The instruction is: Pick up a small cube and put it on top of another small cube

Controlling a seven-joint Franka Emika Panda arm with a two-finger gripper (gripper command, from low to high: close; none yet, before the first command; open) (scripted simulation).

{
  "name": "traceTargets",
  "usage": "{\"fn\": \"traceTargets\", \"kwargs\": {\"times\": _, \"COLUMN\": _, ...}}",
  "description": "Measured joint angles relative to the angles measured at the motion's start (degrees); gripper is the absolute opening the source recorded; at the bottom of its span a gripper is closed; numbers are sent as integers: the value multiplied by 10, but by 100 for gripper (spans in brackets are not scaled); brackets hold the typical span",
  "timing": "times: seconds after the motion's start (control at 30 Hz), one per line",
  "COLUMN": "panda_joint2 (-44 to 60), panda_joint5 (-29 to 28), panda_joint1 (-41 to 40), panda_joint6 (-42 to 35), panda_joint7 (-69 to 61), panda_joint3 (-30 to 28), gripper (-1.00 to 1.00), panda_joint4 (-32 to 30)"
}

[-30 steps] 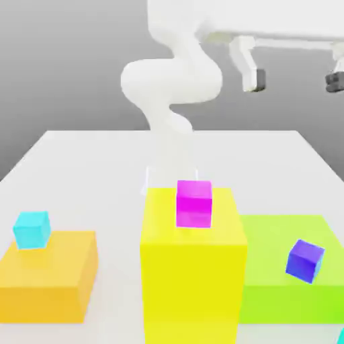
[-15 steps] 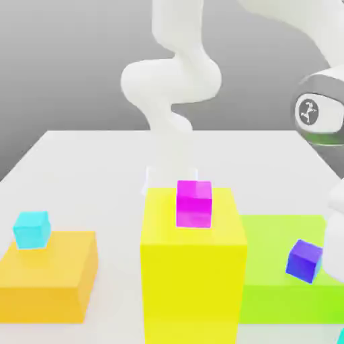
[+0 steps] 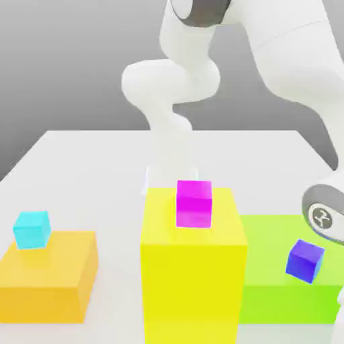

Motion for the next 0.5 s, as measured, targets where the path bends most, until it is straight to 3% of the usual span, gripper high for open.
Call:
{"fn": "traceTargets", "kwargs": {"times": 0.13, "panda_joint2": -59, "panda_joint5": 19, "panda_joint1": -27, "panda_joint6": -47, "panda_joint7": -32, "panda_joint3": 8, "gripper": -100, "panda_joint4": -8}}
{"fn": "traceTargets", "kwargs": {"times": 0.5, "panda_joint2": -250, "panda_joint5": 66, "panda_joint1": -175, "panda_joint6": -86, "panda_joint7": -42, "panda_joint3": -114, "gripper": -100, "panda_joint4": -124}}
